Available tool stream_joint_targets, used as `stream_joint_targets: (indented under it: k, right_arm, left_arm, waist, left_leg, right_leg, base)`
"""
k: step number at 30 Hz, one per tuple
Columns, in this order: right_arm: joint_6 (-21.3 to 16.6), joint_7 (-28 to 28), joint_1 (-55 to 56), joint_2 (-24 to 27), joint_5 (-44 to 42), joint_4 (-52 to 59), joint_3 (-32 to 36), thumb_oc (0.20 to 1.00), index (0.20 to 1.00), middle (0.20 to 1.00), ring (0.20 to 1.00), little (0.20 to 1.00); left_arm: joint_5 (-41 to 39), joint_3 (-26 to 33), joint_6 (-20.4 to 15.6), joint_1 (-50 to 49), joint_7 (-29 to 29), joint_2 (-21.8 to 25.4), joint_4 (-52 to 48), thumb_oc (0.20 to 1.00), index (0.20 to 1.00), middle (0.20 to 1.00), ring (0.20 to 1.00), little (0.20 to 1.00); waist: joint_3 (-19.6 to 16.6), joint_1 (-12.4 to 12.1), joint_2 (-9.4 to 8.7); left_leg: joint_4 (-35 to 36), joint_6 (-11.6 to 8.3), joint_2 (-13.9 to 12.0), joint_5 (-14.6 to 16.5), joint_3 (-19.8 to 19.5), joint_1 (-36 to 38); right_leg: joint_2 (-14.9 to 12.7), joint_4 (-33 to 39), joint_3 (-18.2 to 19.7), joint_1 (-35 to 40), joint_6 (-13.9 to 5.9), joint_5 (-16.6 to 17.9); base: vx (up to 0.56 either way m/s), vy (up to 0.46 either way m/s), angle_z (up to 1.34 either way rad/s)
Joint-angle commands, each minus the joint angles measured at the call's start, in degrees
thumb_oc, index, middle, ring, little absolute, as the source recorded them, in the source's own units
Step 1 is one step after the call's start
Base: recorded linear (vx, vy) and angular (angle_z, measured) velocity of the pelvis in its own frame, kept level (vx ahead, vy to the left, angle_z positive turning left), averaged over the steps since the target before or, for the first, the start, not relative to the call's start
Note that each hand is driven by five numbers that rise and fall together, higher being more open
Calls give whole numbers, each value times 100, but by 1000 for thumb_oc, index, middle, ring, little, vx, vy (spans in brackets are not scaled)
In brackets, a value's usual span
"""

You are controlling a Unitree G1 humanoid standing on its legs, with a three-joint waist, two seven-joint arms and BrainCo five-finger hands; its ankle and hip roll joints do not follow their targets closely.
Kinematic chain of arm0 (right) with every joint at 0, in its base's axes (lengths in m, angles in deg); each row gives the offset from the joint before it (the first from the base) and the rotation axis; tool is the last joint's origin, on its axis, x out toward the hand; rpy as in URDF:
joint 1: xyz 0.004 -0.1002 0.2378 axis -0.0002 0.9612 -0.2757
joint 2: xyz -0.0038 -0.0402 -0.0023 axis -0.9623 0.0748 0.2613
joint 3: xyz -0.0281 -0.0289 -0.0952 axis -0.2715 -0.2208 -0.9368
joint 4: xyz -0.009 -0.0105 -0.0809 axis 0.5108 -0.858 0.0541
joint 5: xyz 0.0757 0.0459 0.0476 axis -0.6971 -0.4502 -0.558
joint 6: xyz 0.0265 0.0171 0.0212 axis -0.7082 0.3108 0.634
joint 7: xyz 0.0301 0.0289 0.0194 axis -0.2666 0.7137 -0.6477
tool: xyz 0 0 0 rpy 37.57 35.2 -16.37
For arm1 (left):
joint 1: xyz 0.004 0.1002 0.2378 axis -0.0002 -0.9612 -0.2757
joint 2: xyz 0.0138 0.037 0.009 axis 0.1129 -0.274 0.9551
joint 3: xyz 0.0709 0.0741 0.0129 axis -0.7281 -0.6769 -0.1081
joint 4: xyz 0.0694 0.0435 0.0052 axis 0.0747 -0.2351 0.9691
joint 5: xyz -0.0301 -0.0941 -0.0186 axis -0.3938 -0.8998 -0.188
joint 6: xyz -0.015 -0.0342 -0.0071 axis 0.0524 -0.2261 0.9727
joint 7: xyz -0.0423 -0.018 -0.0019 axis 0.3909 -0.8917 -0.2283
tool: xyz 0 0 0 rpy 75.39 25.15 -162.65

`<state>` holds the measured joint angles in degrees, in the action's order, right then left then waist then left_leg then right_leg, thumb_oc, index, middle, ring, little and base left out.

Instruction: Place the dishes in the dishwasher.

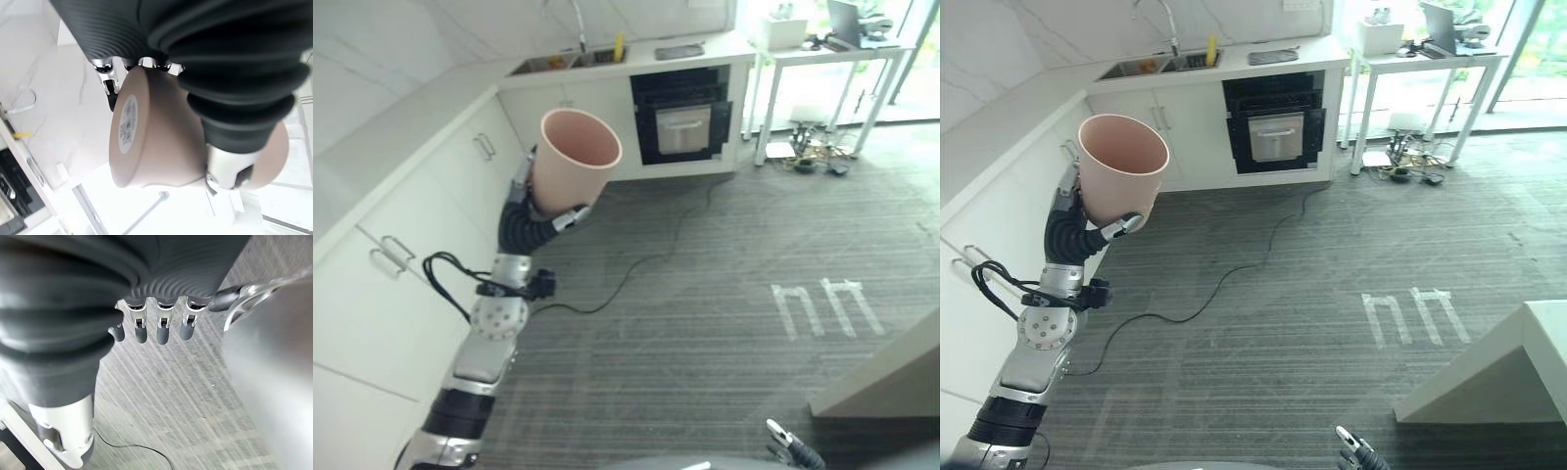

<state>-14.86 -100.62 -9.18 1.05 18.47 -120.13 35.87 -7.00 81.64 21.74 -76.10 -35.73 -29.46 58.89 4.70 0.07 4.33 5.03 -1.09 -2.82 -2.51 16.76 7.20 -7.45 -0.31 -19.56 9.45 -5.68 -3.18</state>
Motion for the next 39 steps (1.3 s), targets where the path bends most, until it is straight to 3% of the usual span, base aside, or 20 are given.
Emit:
stream_joint_targets:
  k: [1, 5, 8, 9, 10, 12, 13, 16, 18, 19, 23, 24, 25, 28, 29, 30, 32, 34, 36, 39]
  right_arm:
    - [-44, -270, -297, -77, -91, -29, -30, 1000, 1000, 1000, 1000, 1000]
    - [46, -321, -341, -128, -293, 65, -237, 1000, 1000, 1000, 1000, 1000]
    - [255, -215, -441, -16, -347, 135, -322, 1000, 1000, 1000, 1000, 1000]
    - [250, -237, -466, 77, -297, 105, -333, 1000, 1000, 1000, 1000, 1000]
    - [180, -266, -464, 127, -365, 9, -300, 1000, 1000, 1000, 1000, 1000]
    - [129, -324, -450, 160, -467, -61, -260, 1000, 1000, 1000, 1000, 1000]
    - [117, -396, -438, 200, -437, -88, -232, 1000, 1000, 1000, 1000, 1000]
    - [223, -450, -364, 262, -258, -32, -253, 1000, 1000, 1000, 1000, 1000]
    - [209, -478, -308, 303, -223, -70, -216, 1000, 1000, 1000, 1000, 1000]
    - [218, -469, -296, 320, -191, -85, -174, 1000, 1000, 1000, 1000, 1000]
    - [298, -366, -257, 275, -111, -142, -43, 1000, 1000, 1000, 1000, 1000]
    - [278, -223, -105, 114, -57, -52, 72, 1000, 1000, 1000, 1000, 1000]
    - [275, -193, -81, 92, -66, -31, 95, 1000, 1000, 1000, 1000, 1000]
    - [217, -44, 143, -112, -306, 232, 219, 1000, 1000, 1000, 1000, 1000]
    - [145, -33, 260, -201, -384, 371, 168, 1000, 1000, 1000, 1000, 1000]
    - [83, -99, 248, -203, -464, 410, 88, 1000, 1000, 1000, 1000, 1000]
    - [7, -161, 150, -155, -501, 482, -79, 1000, 1000, 1000, 1000, 1000]
    - [5, -143, 106, -131, -551, 537, -140, 1000, 1000, 1000, 1000, 1000]
    - [16, -149, -31, -50, -739, 566, -173, 1000, 1000, 1000, 1000, 1000]
    - [-62, -234, -143, -63, -721, 507, -91, 1000, 1000, 1000, 1000, 1000]
  left_arm:
    - [32, 299, -273, 568, -90, -18, 53, 200, 200, 200, 200, 200]
    - [-82, 269, -19, 571, -95, 2, 57, 200, 200, 200, 200, 200]
    - [-74, 240, 46, 629, -210, -37, 40, 200, 200, 200, 200, 200]
    - [-82, 298, 12, 553, -151, -57, -59, 200, 200, 200, 200, 200]
    - [-147, 356, 10, 513, -88, -73, -65, 200, 200, 200, 200, 200]
    - [-239, 386, 6, 548, -28, -68, -6, 200, 200, 200, 200, 200]
    - [-292, 416, -65, 558, 7, -30, 81, 200, 200, 200, 200, 200]
    - [-236, 474, -110, 444, 75, -73, 88, 200, 200, 200, 200, 200]
    - [-217, 499, -167, 431, 152, -143, 115, 200, 200, 200, 200, 200]
    - [-165, 508, -204, 430, 152, -207, 134, 200, 200, 200, 200, 200]
    - [67, 500, -261, 315, 234, -240, 135, 200, 200, 200, 200, 200]
    - [111, 443, -172, 464, 369, -193, 76, 200, 200, 200, 200, 200]
    - [110, 434, -167, 484, 394, -195, 81, 200, 200, 200, 200, 200]
    - [131, 239, -74, 704, 553, -59, 129, 200, 200, 200, 200, 200]
    - [137, 163, -27, 779, 566, 20, 186, 200, 200, 200, 200, 200]
    - [170, 96, 31, 801, 511, 54, 218, 200, 200, 200, 200, 200]
    - [183, 9, -17, 913, 474, 125, 329, 200, 200, 200, 200, 200]
    - [212, -15, -10, 965, 475, 136, 350, 200, 200, 200, 200, 200]
    - [229, -71, 63, 1029, 504, 179, 319, 200, 200, 200, 200, 200]
    - [152, -86, 71, 959, 563, 244, 252, 200, 200, 200, 200, 200]
  waist:
    - [178, -14, -145]
    - [141, -43, -200]
    - [247, -20, -348]
    - [417, -126, -503]
    - [505, -161, -480]
    - [546, -159, -420]
    - [573, -156, -333]
    - [630, -194, -139]
    - [655, -158, -112]
    - [615, -129, -130]
    - [499, -293, -166]
    - [380, -328, -249]
    - [366, -327, -266]
    - [269, -261, -362]
    - [274, -223, -363]
    - [322, -142, -301]
    - [435, 8, -198]
    - [489, 47, -201]
    - [615, 147, -331]
    - [659, 247, -431]
  left_leg:
    - [-105, -487, -475, 534, -259, 92]
    - [-286, -493, -487, 596, -286, 63]
    - [-1416, -402, -326, 965, -475, -365]
    - [-3068, -395, -250, 832, -746, -1249]
    - [-3449, -388, -263, 711, -799, -1622]
    - [-3177, -413, -311, 562, -675, -1670]
    - [-2498, -465, -362, 316, -502, -1607]
    - [-818, -732, -948, -642, -317, -1593]
    - [-519, -802, -1142, -840, 16, -1577]
    - [-424, -875, -1130, -733, 86, -1496]
    - [-752, -549, -769, -306, -62, -1563]
    - [-732, -286, -371, -53, -188, -1461]
    - [-722, -248, -314, -25, -192, -1443]
    - [-548, 227, 195, 242, -307, -1204]
    - [-369, 394, 379, 344, -322, -959]
    - [-203, 449, 427, 414, -317, -683]
    - [-152, 383, 362, 475, -402, -430]
    - [-123, 336, 336, 511, -421, -323]
    - [-74, 277, 414, 721, -522, -69]
    - [-46, 282, 500, 1062, -602, 274]
  right_leg:
    - [-267, -140, 183, -221, -347, -224]
    - [-124, -141, 240, -200, -285, -286]
    - [22, -277, 530, -321, -96, -373]
    - [75, -303, 723, -285, 94, -365]
    - [170, -283, 727, -244, 158, -351]
    - [253, -227, 653, -179, 161, -361]
    - [330, -210, 607, -117, 134, -415]
    - [343, -198, 545, 95, 28, -537]
    - [220, -273, 365, 155, -32, -594]
    - [121, -347, 263, 235, -92, -736]
    - [-112, -895, 329, 451, -191, -1182]
    - [-193, -1342, 414, 494, -255, -1216]
    - [-218, -1425, 431, 477, -277, -1191]
    - [-272, -2820, 632, 85, -625, -396]
    - [-420, -3826, 658, -332, -751, 24]
    - [-391, -4266, 673, -897, -723, 52]
    - [-99, -3801, 572, -1517, -591, -206]
    - [-159, -3367, 474, -1639, -567, -176]
    - [-412, -2045, 467, -1845, -644, 244]
    - [-639, -1063, 546, -1942, -830, 801]
  base:
    - [58, -97, 2]
    - [52, -154, 2]
    - [22, -202, 11]
    - [123, -244, 14]
    - [179, -199, -7]
    - [219, 22, 32]
    - [447, 211, 23]
    - [438, 279, -28]
    - [321, 303, -41]
    - [456, 558, -20]
    - [391, 442, -66]
    - [293, 343, -32]
    - [394, 496, 16]
    - [232, 361, 40]
    - [238, 339, 75]
    - [196, 271, 63]
    - [157, 62, 2]
    - [168, -50, 21]
    - [275, -144, 29]
    - [317, -131, 11]
